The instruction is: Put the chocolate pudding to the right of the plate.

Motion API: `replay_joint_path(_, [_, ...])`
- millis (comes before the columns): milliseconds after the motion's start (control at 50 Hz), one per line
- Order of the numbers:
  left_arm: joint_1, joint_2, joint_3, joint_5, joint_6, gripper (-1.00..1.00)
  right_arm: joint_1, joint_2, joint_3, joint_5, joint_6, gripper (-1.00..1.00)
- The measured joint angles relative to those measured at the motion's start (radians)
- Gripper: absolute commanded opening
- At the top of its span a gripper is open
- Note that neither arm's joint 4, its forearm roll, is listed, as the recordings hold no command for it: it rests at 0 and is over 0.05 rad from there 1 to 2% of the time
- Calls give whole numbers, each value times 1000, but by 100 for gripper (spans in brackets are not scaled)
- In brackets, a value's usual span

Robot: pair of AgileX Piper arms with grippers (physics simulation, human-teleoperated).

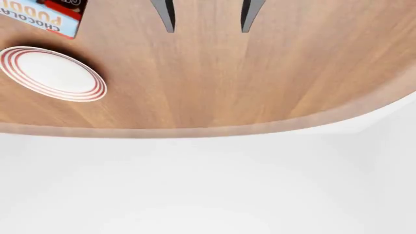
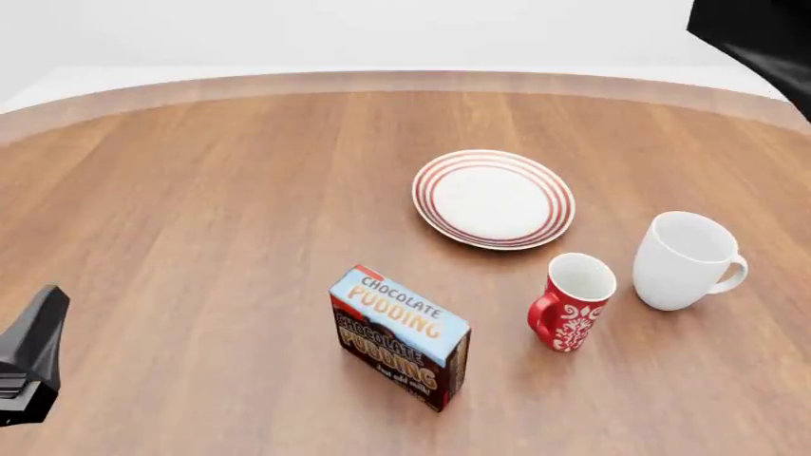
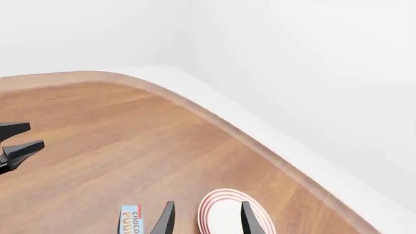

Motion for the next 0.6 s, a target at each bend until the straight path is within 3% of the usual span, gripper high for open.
replay_joint_path(360, [0, 0, 0, 0, 0, 100, 24, 74, 12, -42, -25, 100])
replay_joint_path(600, [0, 0, 0, 0, 0, 100, 49, 157, 0, -32, -7, 100])
